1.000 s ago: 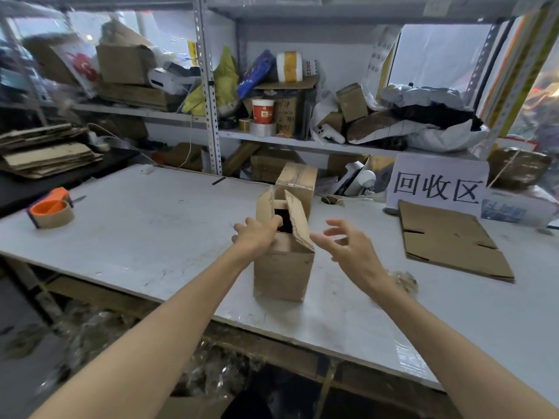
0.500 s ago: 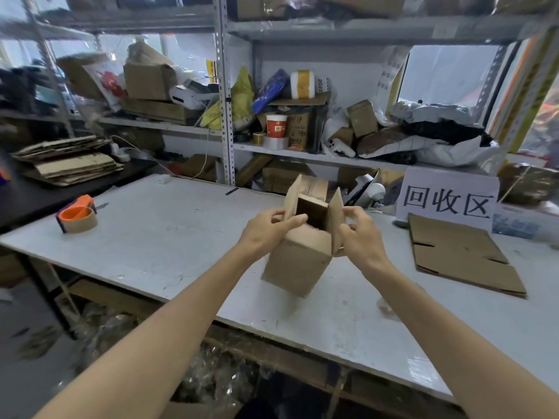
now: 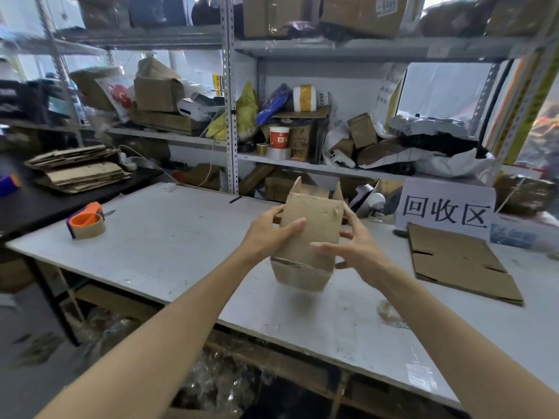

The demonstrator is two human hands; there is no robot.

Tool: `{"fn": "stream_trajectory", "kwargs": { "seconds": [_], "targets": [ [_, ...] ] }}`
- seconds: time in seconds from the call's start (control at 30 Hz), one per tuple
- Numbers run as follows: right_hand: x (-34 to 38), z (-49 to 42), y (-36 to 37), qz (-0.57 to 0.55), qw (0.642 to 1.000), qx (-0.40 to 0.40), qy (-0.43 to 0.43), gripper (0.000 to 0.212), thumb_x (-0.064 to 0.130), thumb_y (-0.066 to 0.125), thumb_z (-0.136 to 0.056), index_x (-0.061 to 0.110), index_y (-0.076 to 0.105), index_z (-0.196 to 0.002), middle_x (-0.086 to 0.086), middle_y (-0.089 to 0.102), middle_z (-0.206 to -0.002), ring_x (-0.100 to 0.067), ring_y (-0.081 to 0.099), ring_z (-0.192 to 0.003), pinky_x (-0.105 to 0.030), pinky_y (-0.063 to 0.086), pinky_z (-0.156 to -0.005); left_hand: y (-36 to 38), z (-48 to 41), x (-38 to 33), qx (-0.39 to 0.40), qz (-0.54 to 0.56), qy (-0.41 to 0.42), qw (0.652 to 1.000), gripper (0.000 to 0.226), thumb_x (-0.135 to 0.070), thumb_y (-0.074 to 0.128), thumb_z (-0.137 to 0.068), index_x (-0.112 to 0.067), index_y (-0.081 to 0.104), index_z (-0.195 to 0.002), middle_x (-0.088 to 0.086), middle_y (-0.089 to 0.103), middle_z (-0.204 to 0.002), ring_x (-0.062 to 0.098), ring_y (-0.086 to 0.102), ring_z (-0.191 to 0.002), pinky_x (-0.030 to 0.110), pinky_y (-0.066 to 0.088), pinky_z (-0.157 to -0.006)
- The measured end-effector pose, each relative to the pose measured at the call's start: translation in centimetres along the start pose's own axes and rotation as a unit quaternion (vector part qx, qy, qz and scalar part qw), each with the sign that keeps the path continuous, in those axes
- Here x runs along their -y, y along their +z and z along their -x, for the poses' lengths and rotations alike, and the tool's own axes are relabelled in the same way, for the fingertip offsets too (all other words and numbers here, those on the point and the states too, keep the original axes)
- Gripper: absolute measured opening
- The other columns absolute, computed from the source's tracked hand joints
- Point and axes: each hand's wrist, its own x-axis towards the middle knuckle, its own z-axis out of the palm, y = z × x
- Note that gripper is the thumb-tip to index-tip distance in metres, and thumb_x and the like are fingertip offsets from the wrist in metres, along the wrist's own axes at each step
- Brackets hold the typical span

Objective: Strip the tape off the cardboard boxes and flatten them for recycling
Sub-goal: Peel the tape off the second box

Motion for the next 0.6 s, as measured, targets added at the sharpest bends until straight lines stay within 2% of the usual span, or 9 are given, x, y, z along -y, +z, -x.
{"fn": "stream_trajectory", "kwargs": {
  "seconds": [0.03,0.1,0.2,0.27,0.37,0.43,0.5,0.57,0.6],
  "targets": [
    [-0.3,0.1,0.2,-0.025,1.0,0.0,-0.001,0.113,0.024,0.09,-0.051,0.035,0.028,-0.145,-0.004,0.058,-0.12,-0.024,0.062,-0.103,-0.041,0.058,-0.068,0.1,0.0,-0.3,0.01,0.02,-0.005,1.0,0.074,-0.057,0.064,-0.087,-0.024,0.041,-0.149,0.001,0.056,-0.136,0.022,0.058,-0.117,0.034,0.055,-0.089],
    [-0.4,0.1,0.4,-0.069,0.997,-0.026,-0.009,0.109,0.017,0.089,-0.054,0.028,0.029,-0.145,-0.008,0.06,-0.12,-0.026,0.064,-0.103,-0.042,0.059,-0.071,-0.2,0.1,-0.6,0.038,0.053,0.002,0.998,0.087,-0.059,0.071,-0.077,-0.03,0.037,-0.151,-0.002,0.052,-0.143,0.02,0.055,-0.122,0.04,0.053,-0.099],
    [-0.4,-0.2,0.3,-0.091,0.992,-0.087,0.005,0.074,0.012,0.083,-0.069,0.011,0.042,-0.131,-0.009,0.059,-0.12,-0.026,0.061,-0.106,-0.047,0.056,-0.084,-0.9,0.0,-0.5,0.087,0.011,0.031,0.996,0.108,-0.048,0.086,-0.063,-0.038,0.027,-0.153,-0.009,0.043,-0.148,0.014,0.046,-0.126,0.037,0.047,-0.102],
    [-0.5,-0.3,0.6,-0.094,0.99,-0.101,0.009,0.056,0.017,0.077,-0.077,0.009,0.048,-0.124,-0.008,0.061,-0.117,-0.026,0.06,-0.105,-0.046,0.056,-0.085,-0.7,0.0,0.1,0.094,-0.01,0.043,0.995,0.113,-0.043,0.09,-0.062,-0.041,0.024,-0.153,-0.011,0.043,-0.144,0.012,0.044,-0.124,0.029,0.046,-0.097],
    [-1.1,-0.5,1.0,-0.053,0.993,-0.106,0.014,0.035,0.021,0.066,-0.088,0.009,0.055,-0.12,-0.007,0.063,-0.116,-0.024,0.061,-0.103,-0.041,0.056,-0.085,-0.1,0.1,1.0,0.078,-0.012,0.045,0.996,0.113,-0.043,0.091,-0.061,-0.041,0.025,-0.153,-0.013,0.044,-0.14,0.011,0.045,-0.12,0.02,0.044,-0.089],
    [-1.6,-0.7,0.8,-0.048,0.992,-0.118,0.027,0.031,0.019,0.062,-0.091,0.007,0.056,-0.119,-0.008,0.065,-0.112,-0.021,0.062,-0.097,-0.037,0.056,-0.08,0.0,0.3,1.6,0.079,-0.029,0.062,0.995,0.114,-0.037,0.093,-0.061,-0.041,0.026,-0.154,-0.011,0.046,-0.139,0.006,0.047,-0.12,0.013,0.043,-0.089],
    [-2.1,-0.8,0.4,-0.046,0.989,-0.13,0.046,0.028,0.021,0.058,-0.094,0.006,0.052,-0.118,-0.006,0.064,-0.103,-0.017,0.061,-0.088,-0.029,0.052,-0.068,0.1,0.6,1.8,0.083,-0.035,0.091,0.992,0.107,-0.031,0.093,-0.062,-0.046,0.032,-0.148,-0.018,0.049,-0.129,-0.009,0.05,-0.114,0.002,0.043,-0.08],
    [-2.6,-0.9,0.1,-0.023,0.987,-0.14,0.069,0.025,0.024,0.052,-0.098,0.004,0.054,-0.113,-0.007,0.063,-0.095,-0.017,0.059,-0.08,-0.028,0.047,-0.062,0.3,0.8,1.6,0.072,-0.036,0.114,0.99,0.093,-0.027,0.091,-0.066,-0.051,0.039,-0.139,-0.025,0.05,-0.12,-0.025,0.048,-0.104,-0.002,0.042,-0.073],
    [-2.9,-0.9,0.0,-0.017,0.987,-0.141,0.078,0.025,0.024,0.049,-0.099,0.002,0.057,-0.11,-0.009,0.063,-0.091,-0.018,0.059,-0.077,-0.029,0.047,-0.062,0.5,0.8,1.5,0.066,-0.037,0.115,0.99,0.088,-0.026,0.09,-0.067,-0.051,0.041,-0.136,-0.026,0.05,-0.119,-0.027,0.048,-0.101,-0.003,0.042,-0.071]
  ]
}}
